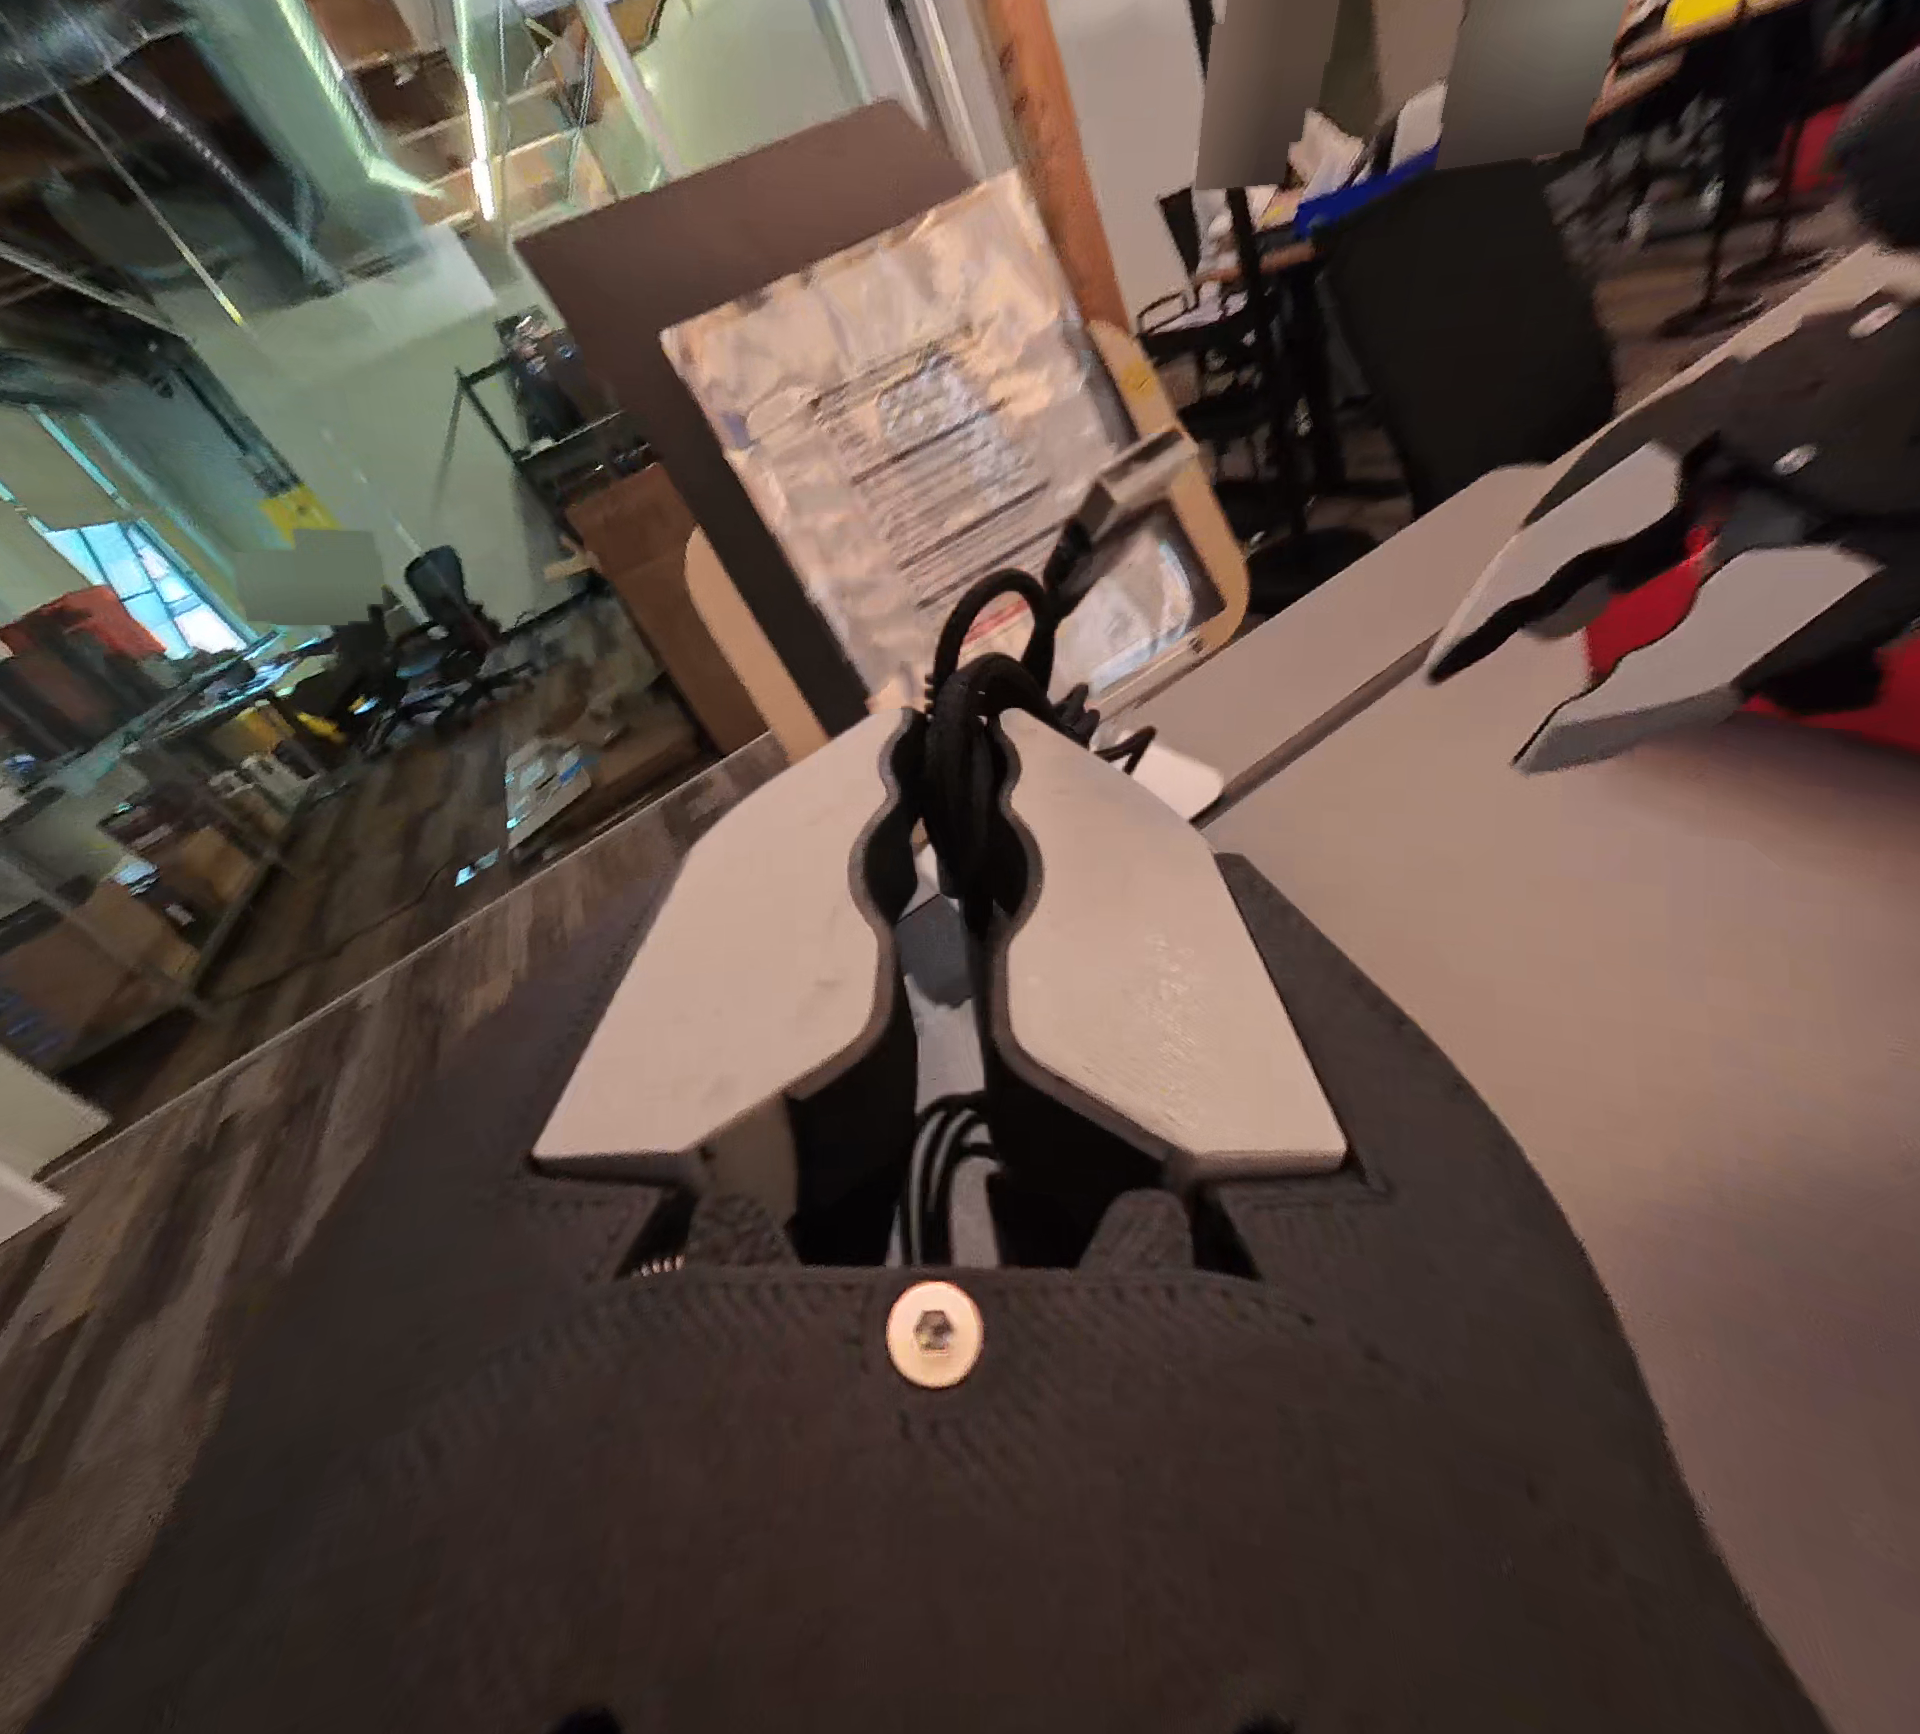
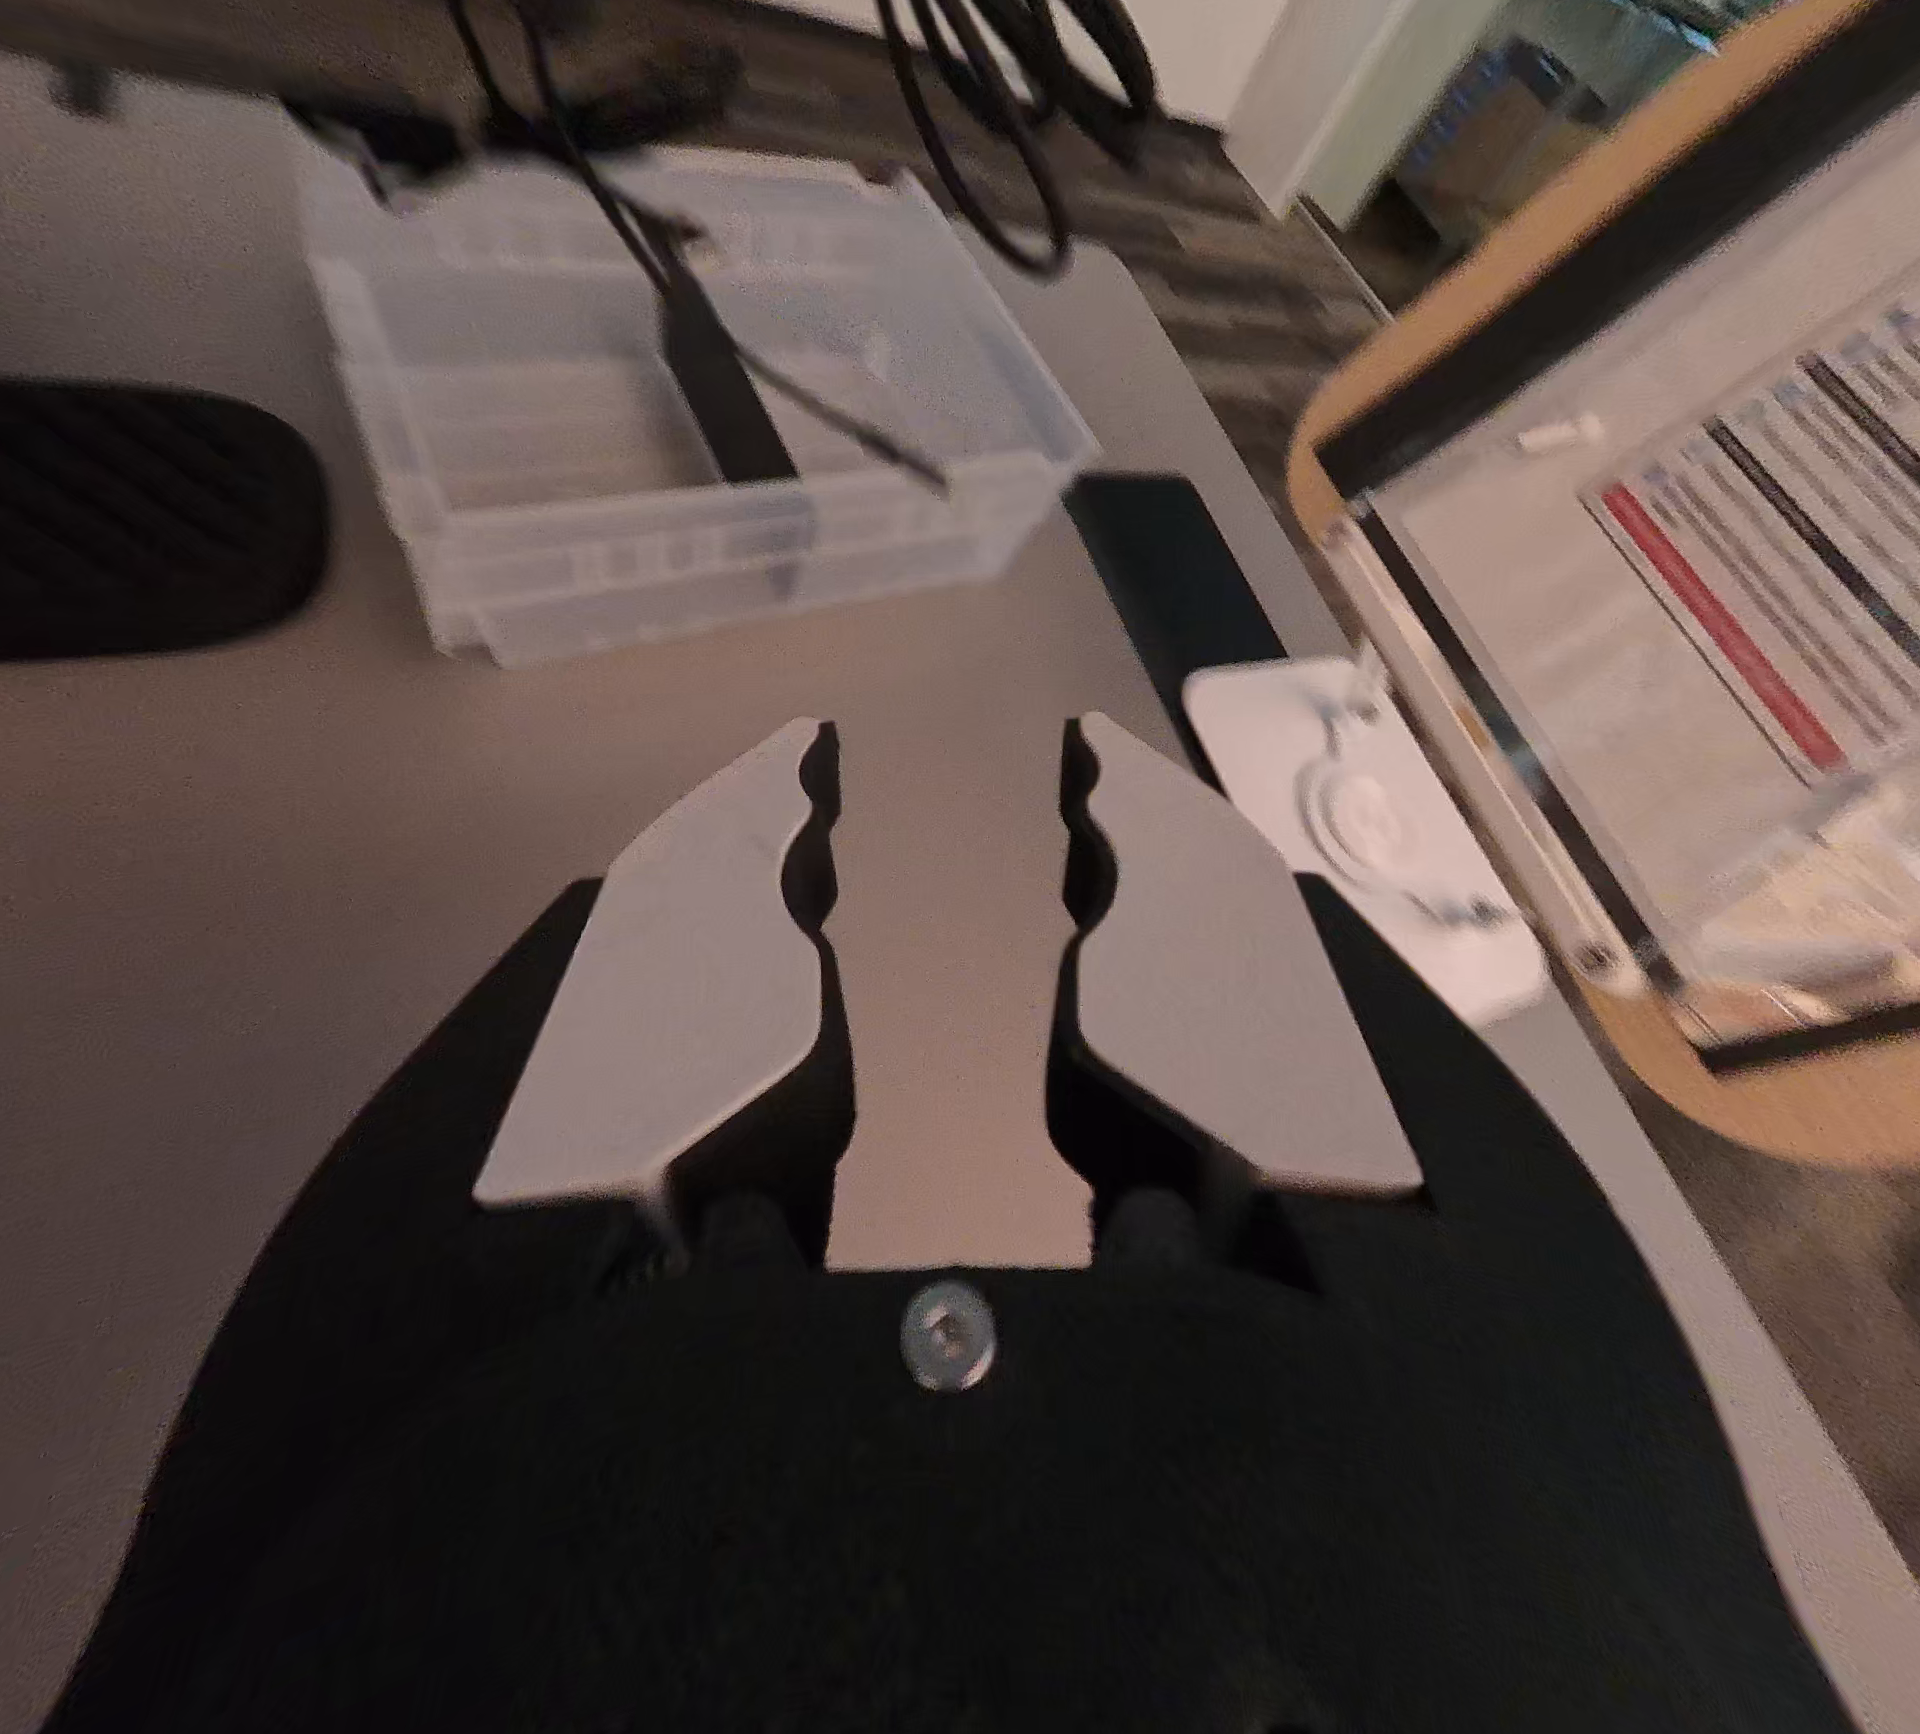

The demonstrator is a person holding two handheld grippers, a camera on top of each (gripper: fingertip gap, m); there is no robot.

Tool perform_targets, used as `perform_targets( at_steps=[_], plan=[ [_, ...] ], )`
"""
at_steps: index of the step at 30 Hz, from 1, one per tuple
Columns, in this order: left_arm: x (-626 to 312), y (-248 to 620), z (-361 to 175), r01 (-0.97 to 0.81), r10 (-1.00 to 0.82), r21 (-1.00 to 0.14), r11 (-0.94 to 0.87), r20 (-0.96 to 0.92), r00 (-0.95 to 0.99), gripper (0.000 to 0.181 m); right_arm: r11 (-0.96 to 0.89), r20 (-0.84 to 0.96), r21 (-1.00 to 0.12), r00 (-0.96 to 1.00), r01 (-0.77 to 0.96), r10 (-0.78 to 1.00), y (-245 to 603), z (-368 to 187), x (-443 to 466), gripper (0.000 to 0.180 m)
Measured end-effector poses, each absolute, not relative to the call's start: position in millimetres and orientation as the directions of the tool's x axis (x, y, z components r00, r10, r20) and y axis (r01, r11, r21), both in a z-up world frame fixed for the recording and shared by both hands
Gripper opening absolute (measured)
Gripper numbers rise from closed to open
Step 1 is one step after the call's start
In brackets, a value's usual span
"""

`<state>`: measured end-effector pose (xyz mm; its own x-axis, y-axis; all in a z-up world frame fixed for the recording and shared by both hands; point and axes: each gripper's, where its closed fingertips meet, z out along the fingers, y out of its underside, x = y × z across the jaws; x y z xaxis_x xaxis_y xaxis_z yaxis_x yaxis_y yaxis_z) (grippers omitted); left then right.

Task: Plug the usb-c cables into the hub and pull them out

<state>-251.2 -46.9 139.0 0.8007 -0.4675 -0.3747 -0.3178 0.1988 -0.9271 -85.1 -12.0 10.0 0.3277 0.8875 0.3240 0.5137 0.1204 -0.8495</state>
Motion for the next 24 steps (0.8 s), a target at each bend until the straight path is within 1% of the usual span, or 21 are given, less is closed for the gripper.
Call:
perform_targets(
  at_steps=[2, 4, 6, 10, 11, 13, 17, 19, 21, 24],
  plan=[
    [-236.0, -58.4, 146.5, -0.259, -0.517, -0.941, 0.218, -0.336, 0.787, 0.009, 0.158, 0.261, -0.906, 0.223, 0.393, 0.939, -37.2, 21.4, -104.0, 0.038],
    [-220.1, -69.1, 151.1, -0.203, -0.575, -0.953, 0.223, -0.297, 0.763, 0.01, 0.194, 0.219, -0.943, 0.069, 0.27, 0.973, -69.7, 31.1, -122.6, 0.038],
    [-203.1, -78.2, 152.1, -0.165, -0.632, -0.962, 0.219, -0.269, 0.727, 0.01, 0.198, 0.2, -0.966, -0.004, 0.167, 0.98, -91.1, 39.4, -139.0, 0.038],
    [-169.4, -89.7, 148.1, -0.136, -0.709, -0.968, 0.209, -0.246, 0.662, 0.01, 0.199, 0.204, -0.978, 0.091, 0.065, 0.975, -94.4, 49.5, -160.8, 0.047],
    [-161.9, -90.8, 145.7, -0.137, -0.721, -0.97, 0.202, -0.242, 0.649, 0.01, 0.19, 0.193, -0.981, 0.126, 0.03, 0.973, -92.5, 53.3, -162.8, 0.05],
    [-149.7, -90.8, 141.5, -0.138, -0.734, -0.969, 0.202, -0.244, 0.634, 0.01, 0.152, 0.14, -0.987, 0.192, -0.046, 0.971, -85.5, 58.7, -162.7, 0.049],
    [-138.2, -87.0, 133.6, -0.136, -0.754, -0.976, 0.17, -0.218, 0.619, 0.01, 0.032, 0.012, -0.985, 0.119, -0.17, 0.993, -85.3, 62.1, -159.5, 0.037],
    [-137.0, -84.5, 131.7, -0.118, -0.763, -0.982, 0.145, -0.187, 0.618, 0.01, -0.048, -0.065, -0.972, 0.065, -0.231, 0.996, -84.8, 65.7, -156.0, 0.028],
    [-136.7, -82.1, 131.0, -0.095, -0.769, -0.988, 0.122, -0.154, 0.621, 0.01, -0.112, -0.12, -0.95, 0.009, -0.291, 0.993, -85.8, 69.8, -152.9, 0.03],
    [-136.6, -76.0, 127.5, -0.088, -0.761, -0.991, 0.097, -0.131, 0.636, 0.01, -0.139, -0.154, -0.948, 0.033, -0.287, 0.987, -79.1, 65.9, -154.1, 0.029]
  ],
)
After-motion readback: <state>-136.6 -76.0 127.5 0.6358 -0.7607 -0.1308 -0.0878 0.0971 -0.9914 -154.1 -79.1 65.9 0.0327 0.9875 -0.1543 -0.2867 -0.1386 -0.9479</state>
